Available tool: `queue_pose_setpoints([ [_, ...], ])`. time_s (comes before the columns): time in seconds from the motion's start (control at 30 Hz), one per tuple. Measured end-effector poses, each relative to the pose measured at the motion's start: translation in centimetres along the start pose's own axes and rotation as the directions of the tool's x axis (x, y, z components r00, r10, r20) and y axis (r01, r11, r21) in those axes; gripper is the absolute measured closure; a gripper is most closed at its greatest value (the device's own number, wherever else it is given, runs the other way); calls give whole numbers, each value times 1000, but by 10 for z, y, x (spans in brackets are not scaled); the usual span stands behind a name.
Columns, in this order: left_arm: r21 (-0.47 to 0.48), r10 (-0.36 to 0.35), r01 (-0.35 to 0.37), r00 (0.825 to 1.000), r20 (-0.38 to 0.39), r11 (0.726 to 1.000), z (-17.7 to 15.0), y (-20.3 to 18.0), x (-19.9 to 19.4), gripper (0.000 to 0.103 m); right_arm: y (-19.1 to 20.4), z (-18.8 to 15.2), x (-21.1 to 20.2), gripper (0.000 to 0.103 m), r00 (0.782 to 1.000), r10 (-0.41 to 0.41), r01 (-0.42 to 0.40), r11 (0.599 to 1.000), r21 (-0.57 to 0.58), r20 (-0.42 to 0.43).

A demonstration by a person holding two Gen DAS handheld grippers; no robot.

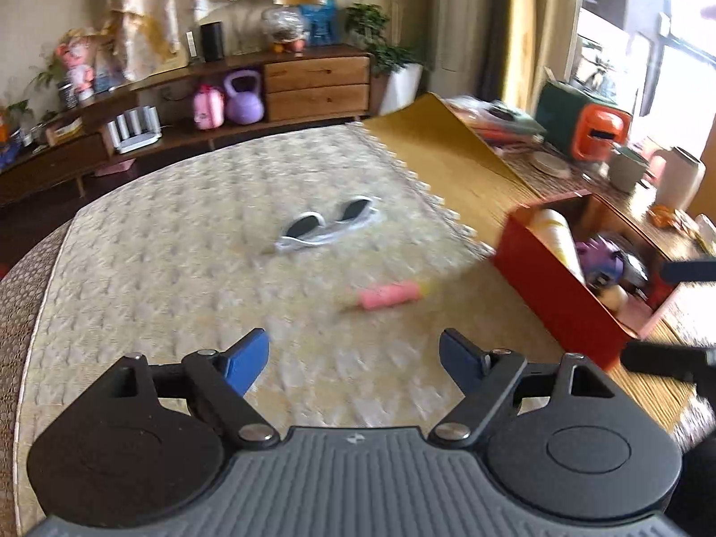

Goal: Organize rigid objects
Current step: 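Lift both open tools up and away from the red tin, then move left tool to the white sunglasses while right tool moves to the pink tube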

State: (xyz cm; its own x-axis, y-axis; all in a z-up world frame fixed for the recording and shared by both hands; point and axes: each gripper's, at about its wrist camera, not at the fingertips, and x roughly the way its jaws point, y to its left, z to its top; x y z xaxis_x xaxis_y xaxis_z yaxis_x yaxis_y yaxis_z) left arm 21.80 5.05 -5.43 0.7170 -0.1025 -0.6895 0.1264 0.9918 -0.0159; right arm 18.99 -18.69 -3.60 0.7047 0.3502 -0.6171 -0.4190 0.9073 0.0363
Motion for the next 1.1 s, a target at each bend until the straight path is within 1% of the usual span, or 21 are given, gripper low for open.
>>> queue_pose_setpoints([
  [0.13, -62, 30, -30, 1000, 3, 998, 8, 17, 16, 19, 10, 2, 16, 0, 1000, 5, -6, 1000, -16, -15],
  [0.3, -115, 58, -57, 998, 7, 992, 18, 28, 34, 19, 20, 4, 39, 0, 999, 19, -21, 999, -51, -41],
  [0.57, -153, 101, -98, 995, 10, 983, 37, 35, 69, 19, 33, 14, 80, 0, 996, 43, -49, 996, -78, -74],
  [0.77, -200, 103, -106, 994, -24, 974, 49, 40, 104, 19, 41, 17, 109, 0, 993, 57, -68, 991, -113, -99],
  [1.0, -253, 127, -131, 991, -29, 958, 62, 43, 136, 19, 43, 21, 139, 1, 991, 46, -65, 986, -152, -127],
  [1.1, -241, 141, -144, 990, -31, 960, 67, 40, 148, 19, 45, 23, 147, 3, 990, 43, -65, 984, -169, -131],
])
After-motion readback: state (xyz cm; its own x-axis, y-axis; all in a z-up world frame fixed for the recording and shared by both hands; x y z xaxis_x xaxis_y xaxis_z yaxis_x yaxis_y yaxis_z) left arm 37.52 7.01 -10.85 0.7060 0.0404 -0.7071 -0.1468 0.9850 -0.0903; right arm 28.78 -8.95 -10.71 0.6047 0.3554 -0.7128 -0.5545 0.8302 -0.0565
